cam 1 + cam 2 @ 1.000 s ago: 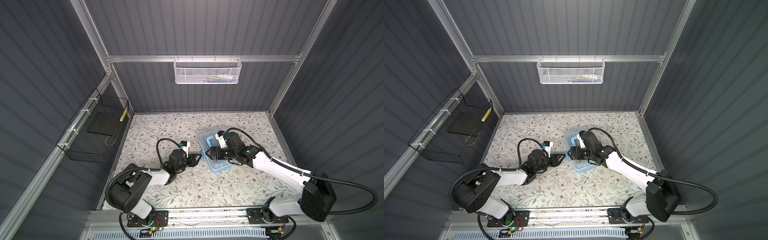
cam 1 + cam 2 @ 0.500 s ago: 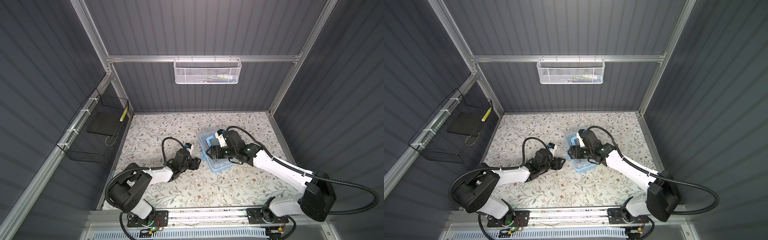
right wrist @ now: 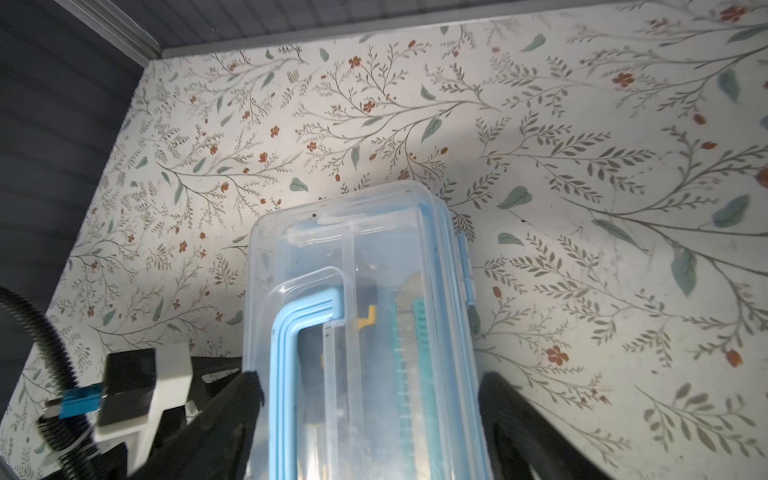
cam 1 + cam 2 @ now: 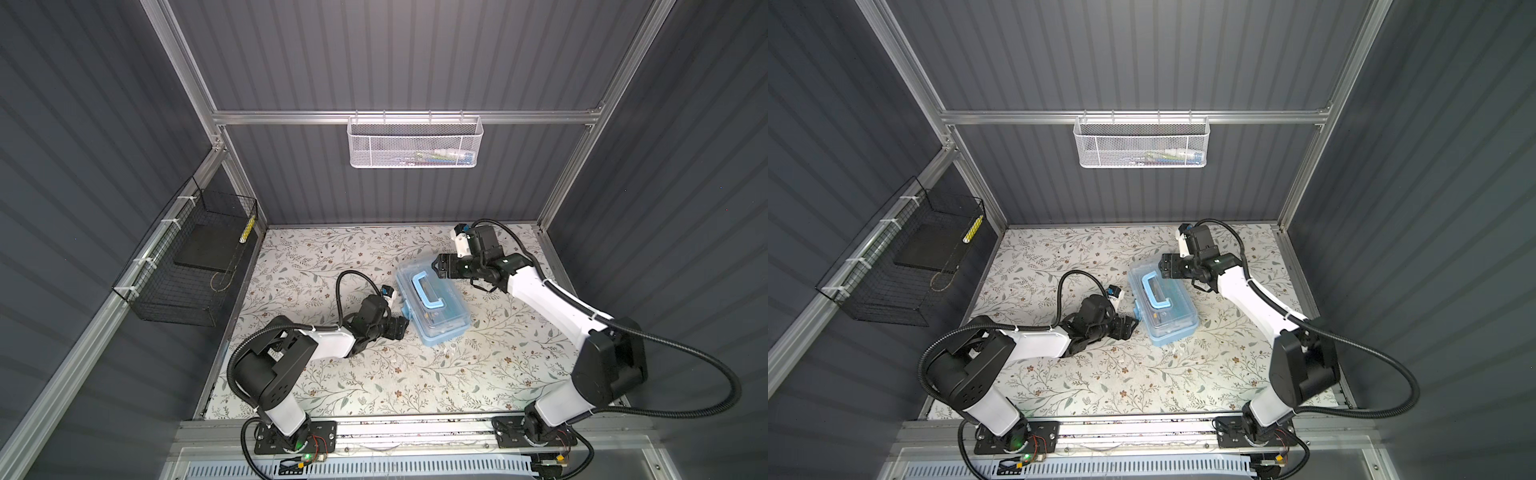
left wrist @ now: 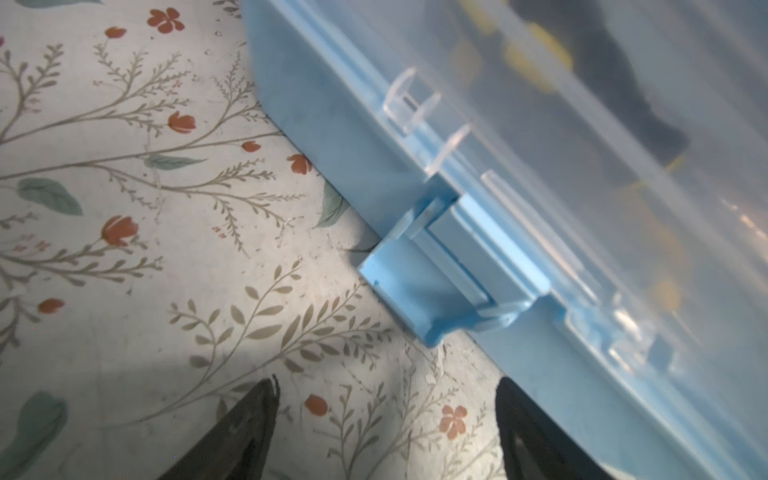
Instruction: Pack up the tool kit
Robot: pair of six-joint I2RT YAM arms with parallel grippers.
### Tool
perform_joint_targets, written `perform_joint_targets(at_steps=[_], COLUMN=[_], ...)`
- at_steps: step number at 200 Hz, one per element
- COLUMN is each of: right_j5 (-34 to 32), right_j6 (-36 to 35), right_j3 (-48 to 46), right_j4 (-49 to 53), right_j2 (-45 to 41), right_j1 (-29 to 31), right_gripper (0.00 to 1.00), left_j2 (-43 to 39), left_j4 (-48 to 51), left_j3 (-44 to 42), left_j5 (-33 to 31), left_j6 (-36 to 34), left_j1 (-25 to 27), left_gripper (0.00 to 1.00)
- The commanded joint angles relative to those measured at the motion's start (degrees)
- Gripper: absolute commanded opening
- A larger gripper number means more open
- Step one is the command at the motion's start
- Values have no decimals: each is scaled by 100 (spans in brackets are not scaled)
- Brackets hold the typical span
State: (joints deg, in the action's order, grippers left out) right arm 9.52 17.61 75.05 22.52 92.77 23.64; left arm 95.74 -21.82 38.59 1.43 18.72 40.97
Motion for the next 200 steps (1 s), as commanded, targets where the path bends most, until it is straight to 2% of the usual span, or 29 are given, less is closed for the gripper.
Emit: perform_joint_targets(at_steps=[1, 40, 43, 94, 130, 156, 200], right_j5=[514, 920, 1127, 1383, 1432, 1448, 1544], right_j6=[-326, -316, -292, -100, -91, -82, -45], right_j3=[252, 237, 219, 62, 19, -66, -196], right_j4=[-166, -459, -498, -853, -899, -932, -1025], right_j2=[328, 675, 687, 895, 943, 932, 959], right_j1=[-166, -217, -218, -214, -211, -218, -217], right_gripper=[84, 84, 85, 84, 84, 84, 84], left_j2=[250, 670, 703, 791, 436, -30, -655], left_j4=[83, 21, 20, 397, 730, 829, 580], left_j3=[273, 519, 526, 620, 492, 348, 174], left_j5=[2, 32, 22, -692, -1236, -1386, -917], left_j6=[-228, -194, -193, -9, 108, 210, 294], left_j1=[43, 65, 64, 64, 69, 67, 61], left_gripper=[84, 84, 84, 79, 72, 72, 74])
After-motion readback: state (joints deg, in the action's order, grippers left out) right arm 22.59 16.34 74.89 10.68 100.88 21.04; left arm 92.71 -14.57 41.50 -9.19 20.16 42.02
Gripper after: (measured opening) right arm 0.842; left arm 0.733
